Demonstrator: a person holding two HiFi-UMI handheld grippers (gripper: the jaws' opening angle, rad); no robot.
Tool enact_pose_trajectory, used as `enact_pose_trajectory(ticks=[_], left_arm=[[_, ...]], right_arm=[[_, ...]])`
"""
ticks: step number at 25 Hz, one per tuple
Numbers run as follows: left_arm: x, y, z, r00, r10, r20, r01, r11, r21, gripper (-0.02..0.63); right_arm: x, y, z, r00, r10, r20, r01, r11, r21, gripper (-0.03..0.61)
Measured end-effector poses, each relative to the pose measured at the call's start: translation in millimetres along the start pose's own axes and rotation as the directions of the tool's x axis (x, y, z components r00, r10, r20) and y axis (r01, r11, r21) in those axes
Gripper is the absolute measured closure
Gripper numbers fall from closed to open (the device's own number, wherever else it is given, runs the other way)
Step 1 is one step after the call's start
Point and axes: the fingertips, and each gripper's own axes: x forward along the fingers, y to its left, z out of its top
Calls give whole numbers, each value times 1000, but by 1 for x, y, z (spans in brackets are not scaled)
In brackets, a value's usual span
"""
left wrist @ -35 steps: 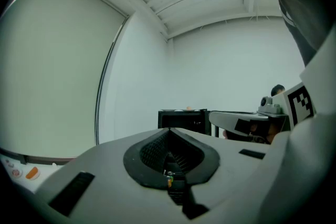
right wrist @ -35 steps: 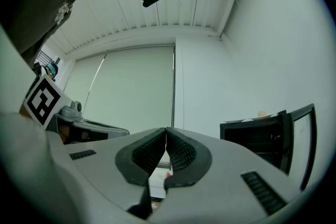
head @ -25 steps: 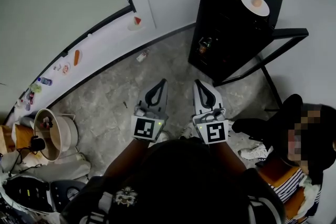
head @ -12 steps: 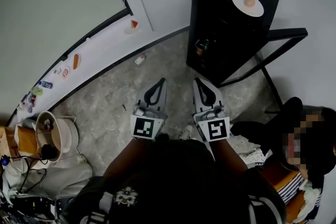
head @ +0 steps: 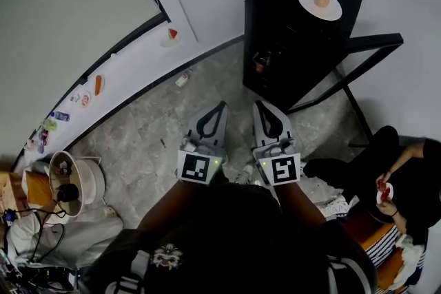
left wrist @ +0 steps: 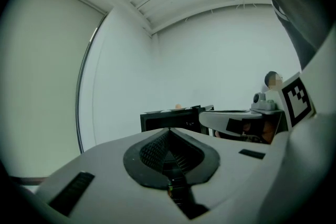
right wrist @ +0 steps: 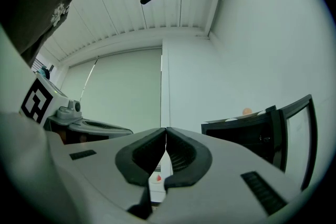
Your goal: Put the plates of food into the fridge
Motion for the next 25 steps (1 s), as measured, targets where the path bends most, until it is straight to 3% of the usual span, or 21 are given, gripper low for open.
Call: enact_pose_trajectory(ticks=[8,25], left_arm=[[21,6,1,999,-41,23,41,999,1,592],[106,81,-7,993,-115,40,118,988,-98,592]], right_arm=[[14,-12,-5,999,-43,2,43,999,-19,554],[115,-37,-22,998,-66,-18,64,995,-71,554]])
